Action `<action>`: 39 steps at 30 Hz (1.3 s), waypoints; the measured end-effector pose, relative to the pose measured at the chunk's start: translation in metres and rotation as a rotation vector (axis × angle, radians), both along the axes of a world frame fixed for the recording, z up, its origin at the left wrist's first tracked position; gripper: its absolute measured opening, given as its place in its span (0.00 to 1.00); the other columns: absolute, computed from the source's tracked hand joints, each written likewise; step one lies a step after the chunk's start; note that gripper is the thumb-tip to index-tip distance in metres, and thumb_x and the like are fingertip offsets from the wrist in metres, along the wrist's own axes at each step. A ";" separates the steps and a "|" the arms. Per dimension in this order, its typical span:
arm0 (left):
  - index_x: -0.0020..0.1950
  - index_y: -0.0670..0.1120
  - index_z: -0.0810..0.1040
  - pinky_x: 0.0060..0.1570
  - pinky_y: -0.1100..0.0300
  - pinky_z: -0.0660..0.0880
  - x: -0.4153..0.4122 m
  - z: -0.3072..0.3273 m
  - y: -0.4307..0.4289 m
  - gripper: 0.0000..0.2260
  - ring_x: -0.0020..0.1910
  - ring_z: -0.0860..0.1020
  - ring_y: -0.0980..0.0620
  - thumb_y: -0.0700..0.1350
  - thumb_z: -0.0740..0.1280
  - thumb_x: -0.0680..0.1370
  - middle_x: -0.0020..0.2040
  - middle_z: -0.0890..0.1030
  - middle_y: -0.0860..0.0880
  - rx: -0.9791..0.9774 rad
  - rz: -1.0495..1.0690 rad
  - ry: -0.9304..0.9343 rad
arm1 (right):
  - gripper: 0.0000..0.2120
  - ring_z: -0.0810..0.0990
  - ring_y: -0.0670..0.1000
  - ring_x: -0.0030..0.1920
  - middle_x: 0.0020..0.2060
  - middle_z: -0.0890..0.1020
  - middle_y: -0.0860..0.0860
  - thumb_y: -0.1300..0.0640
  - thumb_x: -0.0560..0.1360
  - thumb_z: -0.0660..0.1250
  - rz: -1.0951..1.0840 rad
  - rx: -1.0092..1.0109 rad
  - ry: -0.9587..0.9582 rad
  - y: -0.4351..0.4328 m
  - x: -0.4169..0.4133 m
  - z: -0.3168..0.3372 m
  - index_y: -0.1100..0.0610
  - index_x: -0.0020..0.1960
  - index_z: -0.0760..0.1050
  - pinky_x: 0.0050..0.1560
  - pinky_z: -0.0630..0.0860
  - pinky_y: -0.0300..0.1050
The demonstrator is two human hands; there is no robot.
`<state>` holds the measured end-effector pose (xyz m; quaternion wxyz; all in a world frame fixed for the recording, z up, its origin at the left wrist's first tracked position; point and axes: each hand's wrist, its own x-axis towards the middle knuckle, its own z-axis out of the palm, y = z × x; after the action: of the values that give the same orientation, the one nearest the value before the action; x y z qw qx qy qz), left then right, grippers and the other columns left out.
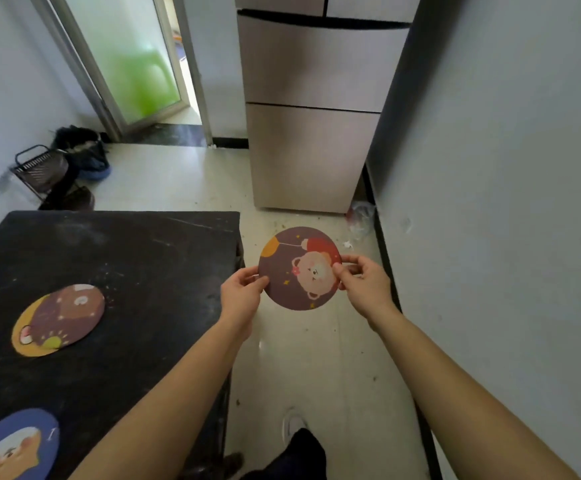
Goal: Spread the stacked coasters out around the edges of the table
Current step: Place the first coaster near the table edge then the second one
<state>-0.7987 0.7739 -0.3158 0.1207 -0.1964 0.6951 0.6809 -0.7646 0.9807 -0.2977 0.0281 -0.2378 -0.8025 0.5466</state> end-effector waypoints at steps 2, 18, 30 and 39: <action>0.56 0.46 0.80 0.44 0.58 0.76 -0.019 0.002 0.000 0.11 0.49 0.80 0.51 0.36 0.68 0.76 0.49 0.83 0.47 0.011 0.050 -0.014 | 0.09 0.81 0.46 0.39 0.43 0.82 0.51 0.54 0.78 0.68 0.054 -0.011 -0.023 0.002 -0.034 0.000 0.53 0.57 0.78 0.34 0.74 0.34; 0.52 0.49 0.78 0.43 0.54 0.78 -0.042 -0.031 -0.097 0.08 0.48 0.81 0.50 0.38 0.69 0.76 0.48 0.83 0.48 -0.051 0.719 -0.169 | 0.07 0.83 0.50 0.41 0.43 0.85 0.52 0.53 0.73 0.74 0.735 -0.008 -0.199 -0.137 -0.224 -0.041 0.53 0.49 0.81 0.44 0.81 0.46; 0.56 0.42 0.80 0.34 0.58 0.77 -0.022 -0.080 -0.078 0.09 0.37 0.79 0.52 0.37 0.67 0.77 0.42 0.83 0.45 -0.099 1.199 -0.457 | 0.10 0.83 0.50 0.44 0.40 0.85 0.48 0.58 0.70 0.74 1.434 0.088 -0.355 -0.206 -0.271 -0.117 0.51 0.51 0.80 0.52 0.81 0.49; 0.62 0.41 0.78 0.40 0.54 0.78 0.001 -0.125 -0.070 0.13 0.37 0.77 0.52 0.36 0.65 0.77 0.44 0.81 0.46 -0.046 1.245 -0.557 | 0.13 0.82 0.52 0.48 0.41 0.84 0.47 0.58 0.73 0.71 1.516 0.244 -0.376 -0.221 -0.250 -0.170 0.53 0.57 0.80 0.58 0.77 0.50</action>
<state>-0.7978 0.7039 -0.4412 -0.1235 -0.7301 0.4098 0.5327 -1.0147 0.7599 -0.4675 -0.4622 0.2901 -0.7913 0.2757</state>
